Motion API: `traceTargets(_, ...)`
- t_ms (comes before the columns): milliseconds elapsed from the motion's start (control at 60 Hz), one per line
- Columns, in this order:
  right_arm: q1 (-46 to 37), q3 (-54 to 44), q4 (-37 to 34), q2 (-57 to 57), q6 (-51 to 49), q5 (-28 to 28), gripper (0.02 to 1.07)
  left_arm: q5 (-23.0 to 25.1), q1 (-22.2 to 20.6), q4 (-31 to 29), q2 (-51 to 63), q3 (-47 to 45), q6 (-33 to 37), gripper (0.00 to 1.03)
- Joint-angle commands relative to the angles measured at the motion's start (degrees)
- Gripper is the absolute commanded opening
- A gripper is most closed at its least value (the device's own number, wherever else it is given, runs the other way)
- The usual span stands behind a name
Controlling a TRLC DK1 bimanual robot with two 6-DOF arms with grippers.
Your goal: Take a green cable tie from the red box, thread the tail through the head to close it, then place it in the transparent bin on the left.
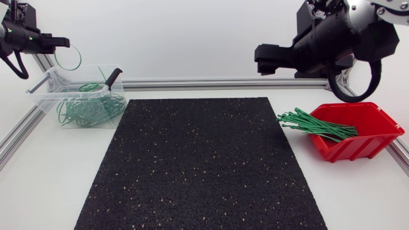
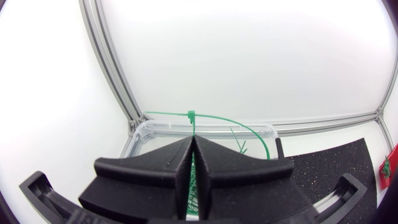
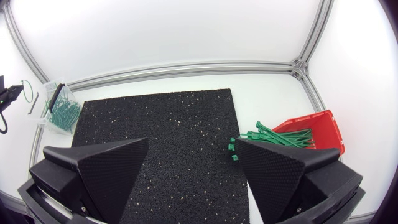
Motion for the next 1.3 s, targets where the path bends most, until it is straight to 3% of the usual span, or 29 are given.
traceTargets(0,0.7,-1.8,0.4,-1.4,-0.8,0.4,1.03,-0.3,0.5,-0.9,3.8,4.2,1.0,0.04)
traceTargets(33,0.8,-2.0,0.4,-1.6,-0.9,0.4,1.03,-1.5,0.5,-1.4,5.2,5.4,1.2,0.19)
traceTargets(67,1.0,-2.2,0.4,-1.9,-0.9,0.4,1.03,-4.0,0.4,-1.5,7.1,6.7,1.9,0.7)
traceTargets(100,1.0,-2.3,0.4,-2.1,-0.9,0.4,1.03,-4.4,0.4,-2.3,8.1,7.5,2.4,1.01)
traceTargets(267,1.0,-2.4,0.2,-3.1,-1.1,0.4,1.03,-4.5,-0.1,-5.0,9.3,9.3,3.0,1.0)
traceTargets(333,1.0,-2.3,0.1,-3.2,-1.2,0.4,1.03,-4.5,-0.2,-8.2,9.3,11.4,3.0,1.0)
traceTargets(417,1.0,-2.3,0.0,-3.5,-1.4,0.5,1.03,-4.4,-0.6,-18.7,11.7,18.8,2.7,1.0)
traceTargets(517,0.9,-2.3,0.1,-4.2,-1.8,0.5,1.03,-4.3,-0.9,-20.3,11.1,19.5,2.6,1.0)
traceTargets(933,-6.5,-6.4,3.3,-11.4,-7.9,0.4,1.03,-0.8,-2.4,-19.4,-5.3,5.1,-3.2,1.0)
traceTargets(1050,-9.2,-9.6,6.1,-15.2,-10.5,0.4,1.03,-0.8,-3.2,-14.3,-11.3,-3.7,-10.0,1.0)
traceTargets(1167,-11.8,-13.7,8.0,-20.1,-13.9,0.5,1.03,-0.8,-4.6,-6.8,-17.9,-12.4,-9.7,1.0)
traceTargets(1283,-14.7,-18.0,9.2,-25.3,-16.9,0.9,1.03,0.9,-4.6,-6.7,-22.9,-16.7,-9.2,1.0)
